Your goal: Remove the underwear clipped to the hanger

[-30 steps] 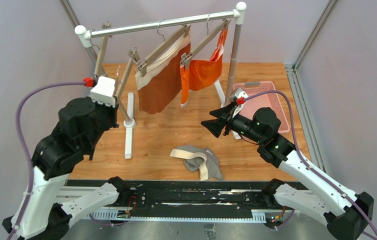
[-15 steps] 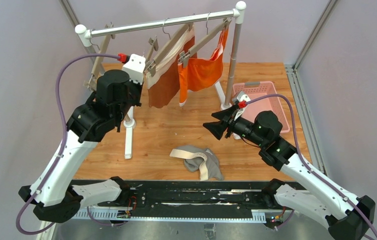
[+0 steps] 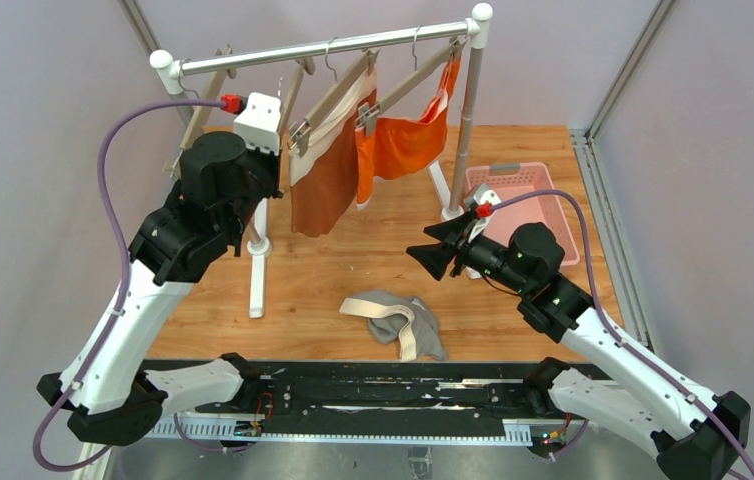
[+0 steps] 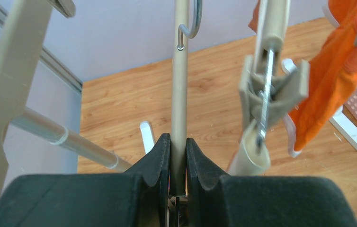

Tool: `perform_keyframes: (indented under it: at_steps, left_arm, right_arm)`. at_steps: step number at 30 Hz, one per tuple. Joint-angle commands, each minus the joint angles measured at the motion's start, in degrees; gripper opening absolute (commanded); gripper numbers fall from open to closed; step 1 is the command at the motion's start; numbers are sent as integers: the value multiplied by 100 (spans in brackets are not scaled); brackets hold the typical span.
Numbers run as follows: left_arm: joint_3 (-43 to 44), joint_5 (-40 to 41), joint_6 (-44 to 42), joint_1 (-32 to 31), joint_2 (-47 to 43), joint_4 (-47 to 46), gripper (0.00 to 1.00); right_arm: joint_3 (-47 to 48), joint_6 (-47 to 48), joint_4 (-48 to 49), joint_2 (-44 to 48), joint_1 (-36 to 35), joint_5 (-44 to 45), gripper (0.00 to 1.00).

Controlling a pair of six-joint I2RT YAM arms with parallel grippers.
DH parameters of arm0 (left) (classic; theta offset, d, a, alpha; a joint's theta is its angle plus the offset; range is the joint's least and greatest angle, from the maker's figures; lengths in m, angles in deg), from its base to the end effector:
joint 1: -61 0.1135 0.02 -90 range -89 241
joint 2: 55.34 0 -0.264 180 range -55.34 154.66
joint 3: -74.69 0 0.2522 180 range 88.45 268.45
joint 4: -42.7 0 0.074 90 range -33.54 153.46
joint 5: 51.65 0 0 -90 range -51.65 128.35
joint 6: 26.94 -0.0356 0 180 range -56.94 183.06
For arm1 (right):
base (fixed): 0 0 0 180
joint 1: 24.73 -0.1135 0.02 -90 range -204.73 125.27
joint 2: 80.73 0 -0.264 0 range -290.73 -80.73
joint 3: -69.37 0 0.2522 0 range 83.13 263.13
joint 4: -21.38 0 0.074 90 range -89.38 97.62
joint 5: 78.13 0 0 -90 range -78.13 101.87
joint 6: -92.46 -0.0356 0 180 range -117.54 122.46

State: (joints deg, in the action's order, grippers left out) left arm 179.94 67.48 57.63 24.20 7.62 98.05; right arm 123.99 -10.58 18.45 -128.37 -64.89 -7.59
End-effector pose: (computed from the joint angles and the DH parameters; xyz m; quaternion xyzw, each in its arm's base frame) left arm 0.1617 -0.0993 0.4946 0.1270 0.7633 0.0268 0.6329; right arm 0.1450 0.1379 0.3468 -0.2777 0.6242 0.4259 0.5932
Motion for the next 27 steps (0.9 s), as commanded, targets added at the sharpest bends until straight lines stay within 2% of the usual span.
perform_keyframes:
  at_steps: [1,6,14,27]
  left_arm:
    - [470,128,-124,266,168,-344,0]
    - [757,118,-204,503,397,-317,0]
    - [1130,-451,-166,1180,616,-231,0]
    - [1634,-937,-159,1720,1029,-160,0]
  right_arm:
    - [-53,85,154,-4,-73,29,59]
    - [-81,73,152,26,-77,31,59]
    - [-128,73,106,95,-79,35,59]
    - [-270,-96,262,79,-74,-62,59]
